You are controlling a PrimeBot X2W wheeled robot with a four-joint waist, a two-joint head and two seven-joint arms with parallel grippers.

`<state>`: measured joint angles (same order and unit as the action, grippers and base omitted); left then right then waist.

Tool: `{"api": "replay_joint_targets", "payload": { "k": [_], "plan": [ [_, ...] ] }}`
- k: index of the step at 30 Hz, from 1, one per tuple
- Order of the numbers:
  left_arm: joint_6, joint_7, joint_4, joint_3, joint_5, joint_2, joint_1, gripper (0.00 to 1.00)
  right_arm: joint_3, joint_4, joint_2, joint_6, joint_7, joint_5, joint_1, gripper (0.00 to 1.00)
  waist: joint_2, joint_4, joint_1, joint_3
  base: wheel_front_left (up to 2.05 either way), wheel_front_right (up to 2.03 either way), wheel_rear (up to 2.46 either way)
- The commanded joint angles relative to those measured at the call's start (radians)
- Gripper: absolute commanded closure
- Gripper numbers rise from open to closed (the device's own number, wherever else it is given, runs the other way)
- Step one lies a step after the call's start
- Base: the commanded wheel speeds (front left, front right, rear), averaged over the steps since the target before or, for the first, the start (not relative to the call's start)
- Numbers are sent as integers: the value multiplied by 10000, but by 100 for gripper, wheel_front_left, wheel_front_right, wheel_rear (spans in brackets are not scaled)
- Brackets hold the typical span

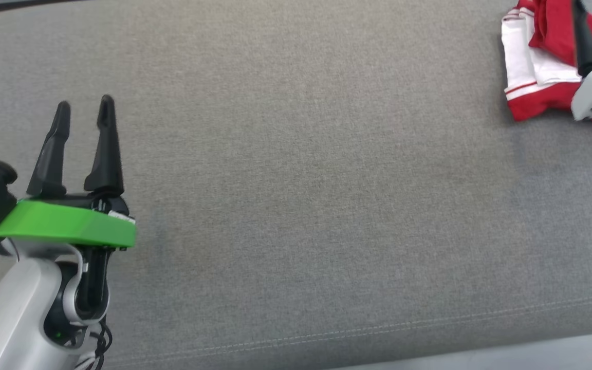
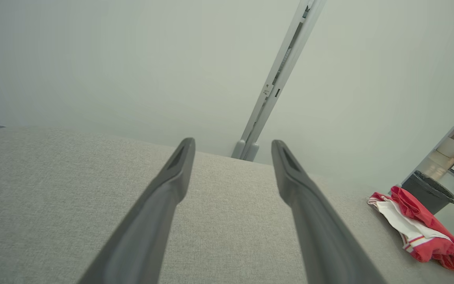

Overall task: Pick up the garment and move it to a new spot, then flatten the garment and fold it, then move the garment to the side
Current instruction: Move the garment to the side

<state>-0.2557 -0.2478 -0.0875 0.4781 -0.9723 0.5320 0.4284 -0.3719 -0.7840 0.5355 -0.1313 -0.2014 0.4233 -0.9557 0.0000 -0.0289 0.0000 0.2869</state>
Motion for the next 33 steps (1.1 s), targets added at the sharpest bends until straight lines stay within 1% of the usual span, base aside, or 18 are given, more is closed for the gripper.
{"api": "replay_joint_targets", "payload": {
  "k": [1,4,10,13,14,16,20,24,28,33],
  "plan": [
    [-66,-107,102,-219,-58,35,-378,0,30,362,-126,11,-51,152,461,0,0,377,0,-536,0,0,0],
    [-82,-135,195,-563,-89,-75,-847,0,273,1004,-254,11,-41,187,1118,0,0,565,0,-820,0,0,0],
    [-169,-179,429,-868,246,-157,-1647,0,1209,2562,-928,11,276,-109,2677,0,0,880,0,-1306,0,0,0],
    [-161,-175,489,-858,313,-291,-1934,0,1634,3506,-1459,11,511,-403,3582,0,0,998,0,-1526,0,0,0],
    [-202,-177,542,-826,412,-333,-2109,0,1933,4099,-1823,11,647,-595,4151,0,0,1050,0,-1639,0,0,0],
    [-251,-170,605,-740,537,-431,-2265,0,2087,4652,-2238,11,807,-904,4702,0,0,1094,0,-1743,0,0,0],
    [-141,-173,730,-533,619,-716,-2545,0,2321,5575,-3072,10,1076,-1327,5642,0,0,1161,0,-1942,0,0,0],
    [-75,-174,917,-249,819,-999,-2791,0,2470,6176,-3882,8,1188,-1734,6490,0,0,1222,0,-2149,0,0,0],
    [52,-175,1176,12,1060,-1293,-2917,0,2714,6556,-4426,8,1273,-1935,7272,0,0,1285,0,-2345,0,0,0],
    [189,-176,1504,158,1382,-1619,-2990,0,3190,6966,-4760,8,1326,-2194,8133,0,0,1323,0,-2511,0,0,0]
  ]
}}
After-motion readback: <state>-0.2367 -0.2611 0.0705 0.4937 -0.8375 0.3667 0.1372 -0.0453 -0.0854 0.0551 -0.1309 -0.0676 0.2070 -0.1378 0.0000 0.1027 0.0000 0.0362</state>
